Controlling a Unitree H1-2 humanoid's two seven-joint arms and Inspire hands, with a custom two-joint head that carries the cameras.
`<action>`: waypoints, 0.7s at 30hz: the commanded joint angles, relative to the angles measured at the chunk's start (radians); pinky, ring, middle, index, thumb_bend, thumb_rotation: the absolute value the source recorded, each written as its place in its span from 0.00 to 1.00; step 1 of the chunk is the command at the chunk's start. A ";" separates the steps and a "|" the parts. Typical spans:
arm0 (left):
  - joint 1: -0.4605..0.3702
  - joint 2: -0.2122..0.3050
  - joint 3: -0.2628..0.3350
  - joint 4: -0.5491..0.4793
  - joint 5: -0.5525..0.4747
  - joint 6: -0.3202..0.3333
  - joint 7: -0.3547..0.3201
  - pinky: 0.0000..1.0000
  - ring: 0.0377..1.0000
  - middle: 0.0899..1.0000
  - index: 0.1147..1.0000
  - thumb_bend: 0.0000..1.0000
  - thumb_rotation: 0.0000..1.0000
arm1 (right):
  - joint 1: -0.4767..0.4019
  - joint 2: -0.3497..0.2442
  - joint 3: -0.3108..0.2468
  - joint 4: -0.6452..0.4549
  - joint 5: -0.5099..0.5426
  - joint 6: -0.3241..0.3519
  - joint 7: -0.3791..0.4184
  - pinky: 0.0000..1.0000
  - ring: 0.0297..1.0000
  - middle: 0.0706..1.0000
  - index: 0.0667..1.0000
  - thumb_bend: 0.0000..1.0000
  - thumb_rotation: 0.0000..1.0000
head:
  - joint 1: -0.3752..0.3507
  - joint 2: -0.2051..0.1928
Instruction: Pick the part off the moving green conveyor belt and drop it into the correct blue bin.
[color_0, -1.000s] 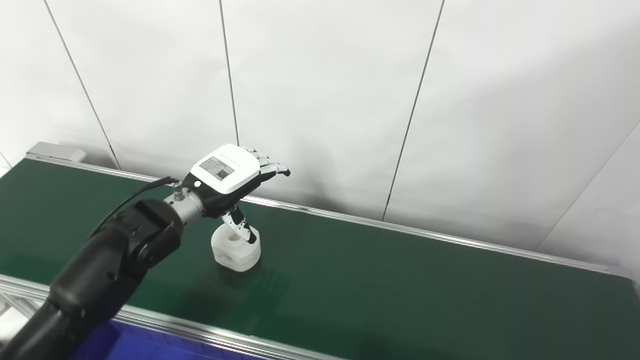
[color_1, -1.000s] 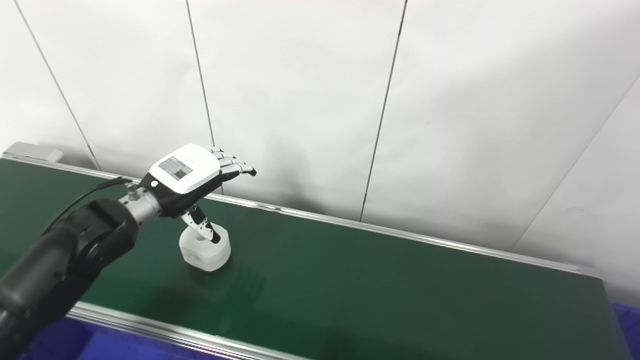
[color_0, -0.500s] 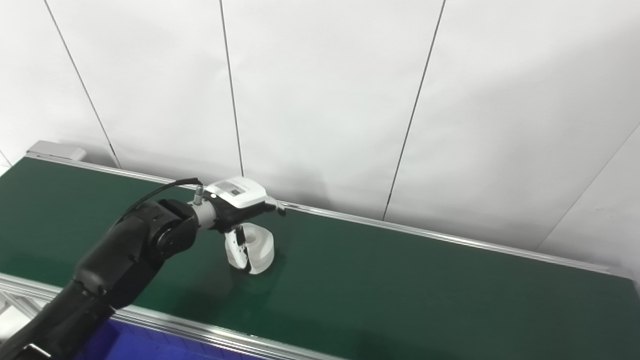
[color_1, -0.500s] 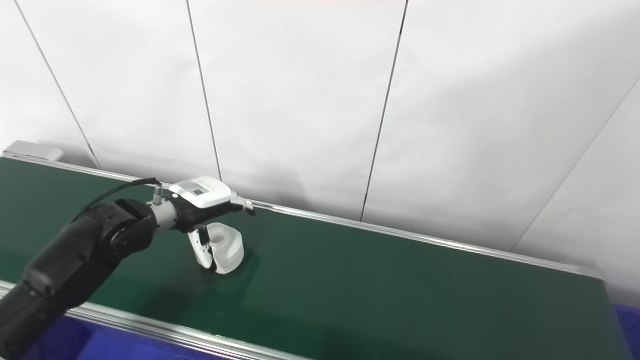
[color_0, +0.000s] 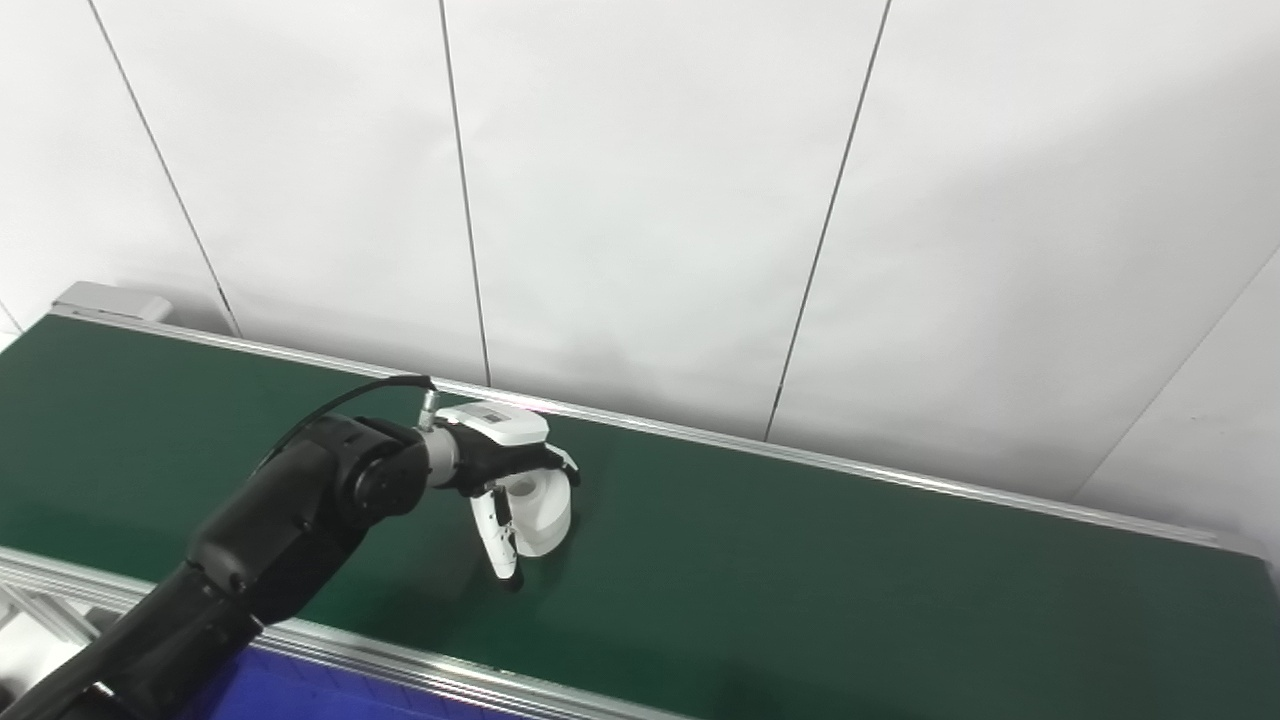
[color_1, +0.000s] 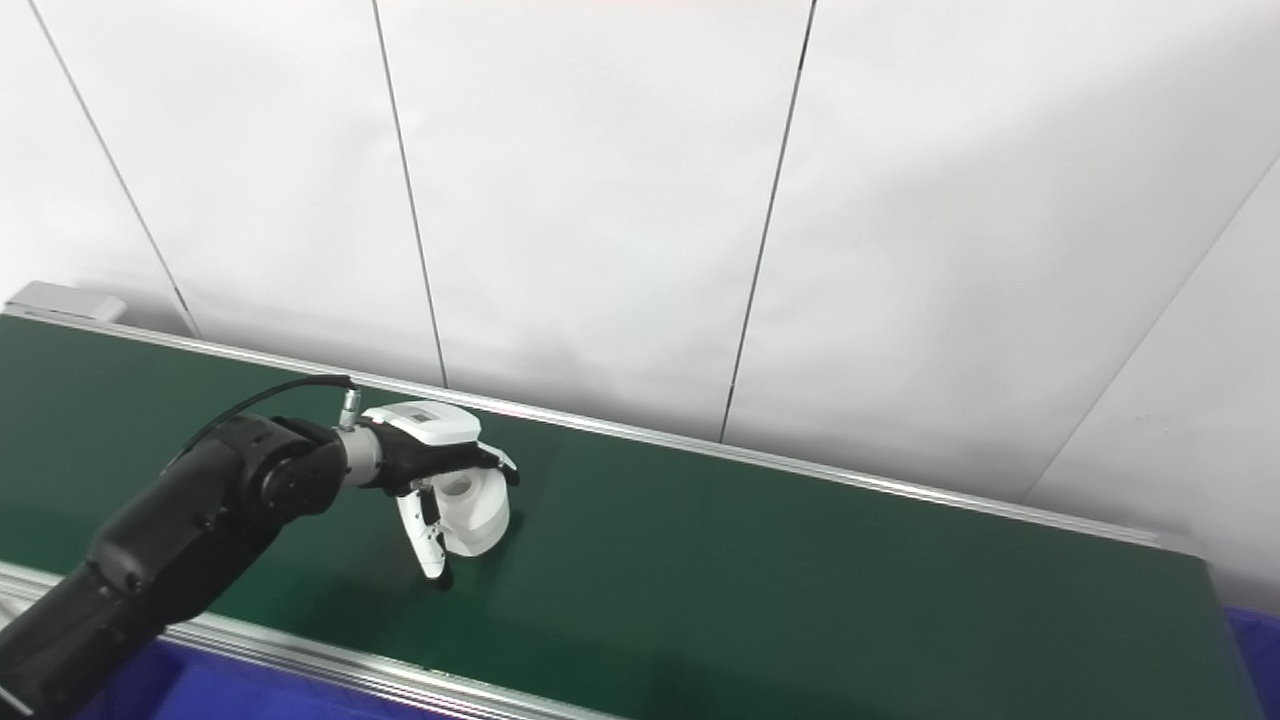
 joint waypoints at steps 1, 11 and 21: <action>-0.028 0.022 -0.020 0.020 0.094 -0.061 0.155 0.87 0.87 0.86 0.79 1.00 0.26 | 0.021 0.071 0.050 -0.042 -0.001 0.003 0.004 0.97 0.94 0.99 1.00 0.65 1.00 | 0.000 0.002; -0.053 -0.019 -0.118 0.219 0.254 -0.179 0.562 0.51 0.55 0.61 0.48 0.59 0.03 | 0.038 0.078 0.059 -0.059 -0.010 0.014 0.004 0.96 0.93 0.98 1.00 0.65 1.00 | -0.003 0.016; -0.045 -0.037 -0.150 0.248 0.254 -0.221 0.604 0.32 0.37 0.43 0.45 0.50 0.00 | 0.041 0.079 0.067 -0.072 -0.001 0.029 0.012 0.94 0.92 0.98 1.00 0.64 1.00 | -0.003 0.024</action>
